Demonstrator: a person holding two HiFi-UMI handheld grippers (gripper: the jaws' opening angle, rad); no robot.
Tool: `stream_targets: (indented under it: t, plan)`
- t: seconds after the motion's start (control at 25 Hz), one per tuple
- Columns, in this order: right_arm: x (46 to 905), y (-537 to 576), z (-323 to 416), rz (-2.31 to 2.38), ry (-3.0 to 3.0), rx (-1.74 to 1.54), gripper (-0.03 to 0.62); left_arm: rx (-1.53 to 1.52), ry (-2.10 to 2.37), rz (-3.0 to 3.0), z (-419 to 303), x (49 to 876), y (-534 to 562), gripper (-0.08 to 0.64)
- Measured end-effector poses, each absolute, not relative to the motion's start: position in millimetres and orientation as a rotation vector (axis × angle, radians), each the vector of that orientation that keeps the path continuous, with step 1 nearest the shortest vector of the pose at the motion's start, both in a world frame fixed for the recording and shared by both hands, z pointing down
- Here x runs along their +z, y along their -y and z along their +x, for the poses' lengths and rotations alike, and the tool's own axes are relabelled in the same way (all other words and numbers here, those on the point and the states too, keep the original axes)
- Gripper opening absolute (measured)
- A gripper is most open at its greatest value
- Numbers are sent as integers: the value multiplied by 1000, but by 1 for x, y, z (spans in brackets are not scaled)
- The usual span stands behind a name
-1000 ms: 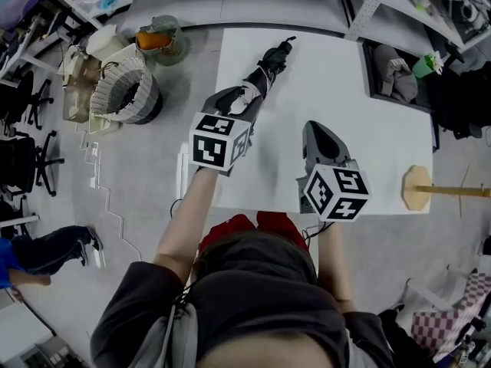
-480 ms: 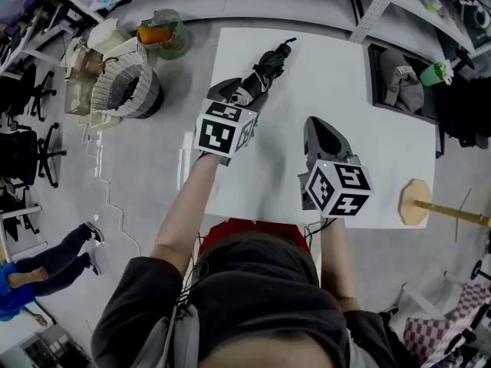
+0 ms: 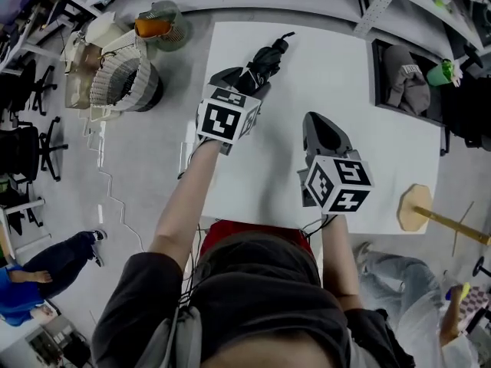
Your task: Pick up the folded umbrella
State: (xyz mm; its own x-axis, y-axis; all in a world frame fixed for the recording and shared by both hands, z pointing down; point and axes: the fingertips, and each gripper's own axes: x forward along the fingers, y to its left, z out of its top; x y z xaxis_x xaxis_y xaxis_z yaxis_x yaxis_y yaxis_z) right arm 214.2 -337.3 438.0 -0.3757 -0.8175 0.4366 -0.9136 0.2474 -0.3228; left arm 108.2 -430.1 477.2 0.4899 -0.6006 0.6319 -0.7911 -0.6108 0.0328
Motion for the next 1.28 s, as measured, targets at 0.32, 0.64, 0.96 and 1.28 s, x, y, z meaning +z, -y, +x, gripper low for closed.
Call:
stream_targets:
  t: [0.32,0.64,0.96,1.28]
  plan:
    - [455,346,222,1609,2319,840,18,950,1180,2390,110,505,452,273]
    - [469,356,219,1561,2308,869,18,982,1174,2335,111,529,468,273]
    - [482,362,218,1543,2291,894,18,1025,1137,2299,112,549,476,273]
    - [487,367,217,1534,2285,901,18,1063,1077,2245,116,564,480,273]
